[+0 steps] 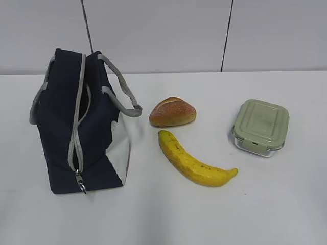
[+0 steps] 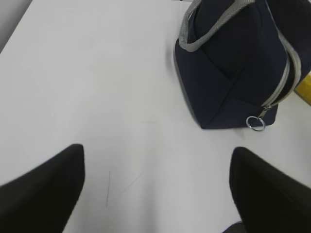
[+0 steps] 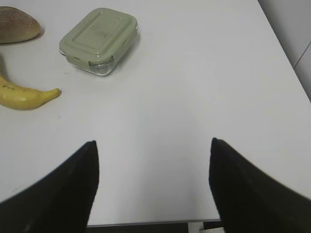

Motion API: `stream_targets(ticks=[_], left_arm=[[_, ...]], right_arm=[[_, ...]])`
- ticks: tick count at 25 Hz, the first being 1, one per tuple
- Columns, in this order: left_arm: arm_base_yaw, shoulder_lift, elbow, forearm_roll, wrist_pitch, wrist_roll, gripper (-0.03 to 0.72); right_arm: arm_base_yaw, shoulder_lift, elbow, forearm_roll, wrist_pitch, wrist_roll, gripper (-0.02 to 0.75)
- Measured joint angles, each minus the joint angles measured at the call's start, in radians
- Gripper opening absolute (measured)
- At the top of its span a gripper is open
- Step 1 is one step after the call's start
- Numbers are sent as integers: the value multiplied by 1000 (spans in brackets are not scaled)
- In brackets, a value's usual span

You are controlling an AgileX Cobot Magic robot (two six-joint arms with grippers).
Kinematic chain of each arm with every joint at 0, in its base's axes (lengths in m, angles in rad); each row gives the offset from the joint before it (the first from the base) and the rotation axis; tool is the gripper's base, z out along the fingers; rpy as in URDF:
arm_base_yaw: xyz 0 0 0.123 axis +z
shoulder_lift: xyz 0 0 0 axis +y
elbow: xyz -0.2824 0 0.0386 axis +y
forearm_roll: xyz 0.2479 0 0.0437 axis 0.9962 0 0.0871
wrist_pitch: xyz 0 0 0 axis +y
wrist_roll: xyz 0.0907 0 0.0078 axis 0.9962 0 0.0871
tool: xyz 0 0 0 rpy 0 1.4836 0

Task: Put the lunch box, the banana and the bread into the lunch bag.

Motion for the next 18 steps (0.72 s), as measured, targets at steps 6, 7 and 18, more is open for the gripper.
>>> stream_targets(ticks=[6, 7, 18], left_arm=[[0, 206, -137, -11, -39, 0, 592], [-1, 258, -169, -25, -49, 0, 591], [-11, 832, -551, -303, -43, 52, 570]], right_arm=[[0, 0, 0, 0, 0, 0, 523], [0, 0, 0, 0, 0, 0, 523], [0, 0, 0, 0, 0, 0, 523]])
